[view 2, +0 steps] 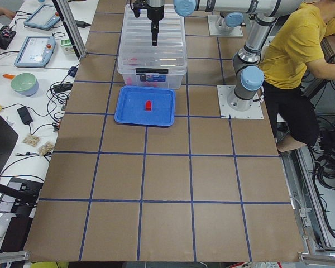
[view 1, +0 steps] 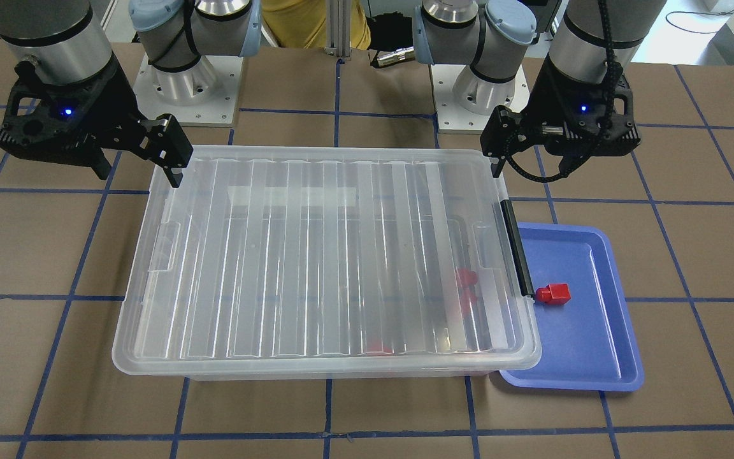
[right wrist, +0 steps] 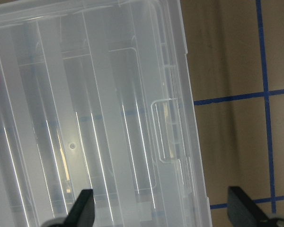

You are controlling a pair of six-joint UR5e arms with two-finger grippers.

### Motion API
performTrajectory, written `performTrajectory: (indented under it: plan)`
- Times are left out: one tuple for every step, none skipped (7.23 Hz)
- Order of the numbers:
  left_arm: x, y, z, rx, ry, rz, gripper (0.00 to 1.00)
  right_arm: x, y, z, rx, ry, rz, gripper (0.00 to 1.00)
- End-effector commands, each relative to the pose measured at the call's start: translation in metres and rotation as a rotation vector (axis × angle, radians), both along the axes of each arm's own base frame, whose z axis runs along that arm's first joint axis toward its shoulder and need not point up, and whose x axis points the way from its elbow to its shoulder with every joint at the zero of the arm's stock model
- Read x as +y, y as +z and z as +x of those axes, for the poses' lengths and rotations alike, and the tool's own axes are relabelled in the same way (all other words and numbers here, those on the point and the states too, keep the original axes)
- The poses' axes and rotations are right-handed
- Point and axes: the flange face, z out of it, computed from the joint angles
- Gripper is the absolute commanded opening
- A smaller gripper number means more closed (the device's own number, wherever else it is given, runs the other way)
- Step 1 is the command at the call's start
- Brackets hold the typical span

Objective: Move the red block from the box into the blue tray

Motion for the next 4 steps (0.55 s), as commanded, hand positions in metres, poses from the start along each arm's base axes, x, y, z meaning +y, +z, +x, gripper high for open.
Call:
performTrajectory:
  plan:
    - [0.0003, 0.0006, 0.0001, -0.002, 0.0, 0.0, 1.0, -0.0006, -0.0014, 0.0029, -0.002, -0.002, 0.003, 1.0]
    - [0.0002, 0.0014, 0.0, -0.001, 0.0, -0.001, 1.0, -0.0006, -0.0014, 0.0029, -0.002, -0.002, 0.003, 1.0]
    - [0.0009, 0.0014, 0.0004, -0.006, 0.0, -0.001, 1.0, -0.0004, -0.0022, 0.0031, -0.003, -0.004, 0.005, 1.0]
    - [0.0006, -0.0009, 0.0004, -0.006, -0.001, 0.003, 1.0, -0.0001, -0.0037, 0.0034, -0.006, -0.003, 0.008, 1.0]
